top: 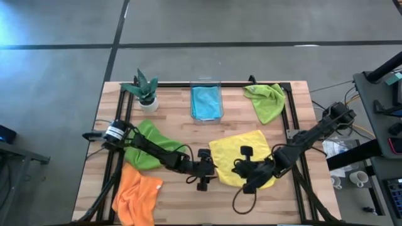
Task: Fold microfiber towels
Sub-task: Fold the yellow microfiber cloth
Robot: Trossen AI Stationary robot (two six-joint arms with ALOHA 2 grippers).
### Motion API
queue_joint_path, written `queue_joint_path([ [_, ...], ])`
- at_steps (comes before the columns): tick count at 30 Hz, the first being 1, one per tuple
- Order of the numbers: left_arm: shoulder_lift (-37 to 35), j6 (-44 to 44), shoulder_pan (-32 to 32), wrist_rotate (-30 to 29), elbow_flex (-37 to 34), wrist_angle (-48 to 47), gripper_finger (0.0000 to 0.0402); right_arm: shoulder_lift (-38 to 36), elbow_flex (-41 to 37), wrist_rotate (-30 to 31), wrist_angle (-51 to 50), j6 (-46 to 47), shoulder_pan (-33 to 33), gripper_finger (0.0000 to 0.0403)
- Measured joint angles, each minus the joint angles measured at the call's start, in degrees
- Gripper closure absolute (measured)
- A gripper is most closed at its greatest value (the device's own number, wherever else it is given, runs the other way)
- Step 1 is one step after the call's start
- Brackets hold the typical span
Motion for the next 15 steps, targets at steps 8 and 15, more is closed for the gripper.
queue_joint_path([
  [8,4.55,6.75,0.06,0.88,6.27,-7.98,0.0208,-0.04,-1.09,-1.99,-0.35,5.21,1.88,0.0394],
  [15,8.05,11.54,0.1,0.38,10.47,-6.8,0.0241,-0.99,0.82,-1.97,-3.28,5.82,1.99,0.0394],
])
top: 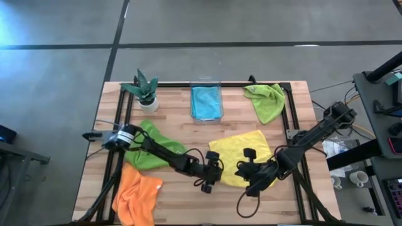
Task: Fold microfiber towels
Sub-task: Fold the yellow microfiber cloth
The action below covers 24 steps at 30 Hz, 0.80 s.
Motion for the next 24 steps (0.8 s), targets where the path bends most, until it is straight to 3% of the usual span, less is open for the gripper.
queue_joint_path([
  [5,-1.1,-4.47,-0.08,-1.07,0.56,-1.15,0.0375,-0.09,1.86,1.37,-5.39,0.54,-0.07,0.0394],
  [6,-2.53,-5.52,-0.06,-1.43,-0.02,-2.92,0.0386,-0.07,2.13,1.38,-6.06,0.78,-0.07,0.0394],
  [11,-13.35,-10.44,-0.15,-6.11,-3.62,-19.1,0.04,-0.08,2.66,1.44,-7.08,1.26,0.37,0.0388],
  [15,-23.03,-16.46,-0.24,-6.2,-10.09,-26.55,0.0401,0.77,2.1,1.55,-5.66,0.9,0.35,0.0362],
  [20,-33.39,-22.23,0.25,-7.98,-20.79,-26.69,0.0401,4.65,1.93,-1.6,-3.27,-0.8,1.34,0.0304],
  [24,-37.61,-25.59,0.71,-9.4,-27.87,-20.91,0.0401,10.94,1.91,-6.87,7.27,-8.38,2.25,0.0253],
])
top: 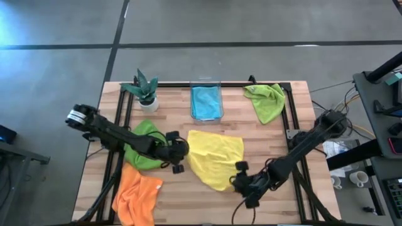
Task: Fold microfiber towels
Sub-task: Fold the yellow microfiber cloth
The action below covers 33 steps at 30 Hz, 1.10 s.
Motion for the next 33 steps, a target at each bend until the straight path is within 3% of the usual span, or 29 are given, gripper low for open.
queue_joint_path([
  [3,-0.49,-0.38,-0.12,0.44,-3.22,5.04,0.0401,5.44,1.51,-0.18,3.7,-4.21,-0.09,0.0226],
  [7,0.73,-1.33,-0.09,1.01,-3.52,5.52,0.0401,10.79,7.42,-0.37,-4.25,-5.78,-2.45,0.0204],
  [12,1.89,-1.32,-0.16,2.0,-3.37,5.43,0.0401,15.65,11.59,-6.7,-9.32,-8.25,-4.38,0.0204],
  [18,1.96,-1.3,-0.18,2.02,-3.03,5.36,0.0401,17.55,13.2,-8.39,-10.97,-8.8,-4.7,0.0247],
  [23,1.84,-1.46,-0.18,2.86,-3.0,4.92,0.0395,16.09,13.27,-8.27,-11.2,-8.34,-4.72,0.0318],
  [27,1.76,-6.61,-0.05,5.21,-2.16,4.72,0.0349,14.81,13.29,-8.17,-11.83,-8.25,-5.07,0.0384],
  [33,1.67,-1.36,-1.26,6.14,0.24,5.45,0.0263,11.39,13.26,-7.73,-15.27,-6.49,-6.46,0.0393],
])
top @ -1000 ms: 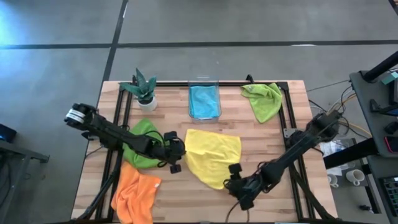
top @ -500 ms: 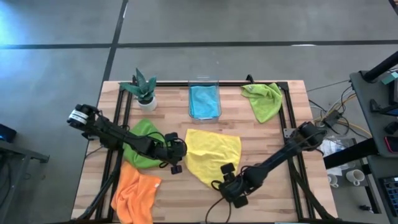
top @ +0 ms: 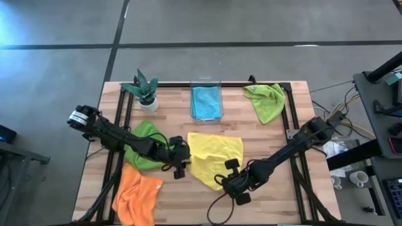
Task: Fold microfiber towels
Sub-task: Fold the yellow microfiber cloth
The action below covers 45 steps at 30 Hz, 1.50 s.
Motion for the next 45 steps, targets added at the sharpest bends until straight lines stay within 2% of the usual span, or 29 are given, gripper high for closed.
queue_joint_path([
  [3,0.0,1.86,-1.41,1.12,-0.2,0.06,0.0238,-3.03,-0.02,0.16,-0.94,-0.15,-0.17,0.0394],
  [6,0.48,1.62,-1.88,0.36,-0.97,0.08,0.0224,-6.36,-0.04,2.96,-1.53,-0.97,-0.38,0.0394],
  [10,1.69,-4.77,-1.8,-0.77,-1.41,0.21,0.0208,-9.67,-0.51,6.35,-1.96,-1.67,-1.33,0.0394],
  [14,2.84,-8.75,-1.85,-0.74,-1.75,-0.98,0.0176,-10.97,-1.42,6.67,-2.13,-1.17,-2.5,0.0394],
  [19,2.69,-12.8,-3.0,5.85,-1.35,-3.78,0.0146,-11.01,-2.47,6.23,-2.95,0.52,-4.03,0.0394],
  [22,1.67,-16.59,-5.49,5.3,-1.22,-5.07,0.0144,-11.33,-2.86,6.23,-3.12,1.07,-4.92,0.0394],
  [24,1.25,-19.05,-7.51,3.03,-1.34,-5.0,0.0144,-12.04,-2.86,6.16,-3.01,1.69,-5.93,0.0394],
  [26,1.18,-21.87,-9.66,-3.14,-1.4,-4.53,0.0144,-12.96,-3.03,6.07,-2.84,2.52,-7.09,0.0394],
  [30,1.99,-25.19,-14.41,-27.8,-1.75,-1.42,0.0144,-14.15,-3.38,6.04,-3.38,7.2,-10.09,0.0394],
  [32,3.22,-22.61,-16.28,-36.43,-2.14,2.81,0.0144,-14.51,-3.46,5.84,-4.13,11.96,-12.04,0.0394],
  [37,10.05,-13.03,-16.25,-38.22,-2.35,20.33,0.0144,-15.14,-3.67,5.53,-4.72,18.9,-16.24,0.0394],
  [40,15.75,-6.81,-15.19,-33.27,-0.51,29.28,0.0144,-15.62,-3.58,5.59,-5.95,19.22,-18.32,0.0394],
  [43,20.93,-5.68,-14.13,-33.57,3.07,31.37,0.0144,-15.66,-3.75,5.64,-7.73,19.55,-20.09,0.0394],
  [45,23.68,-5.39,-13.56,-37.25,5.51,30.49,0.0144,-15.49,-3.93,5.82,-8.48,19.6,-21.16,0.0394],
])
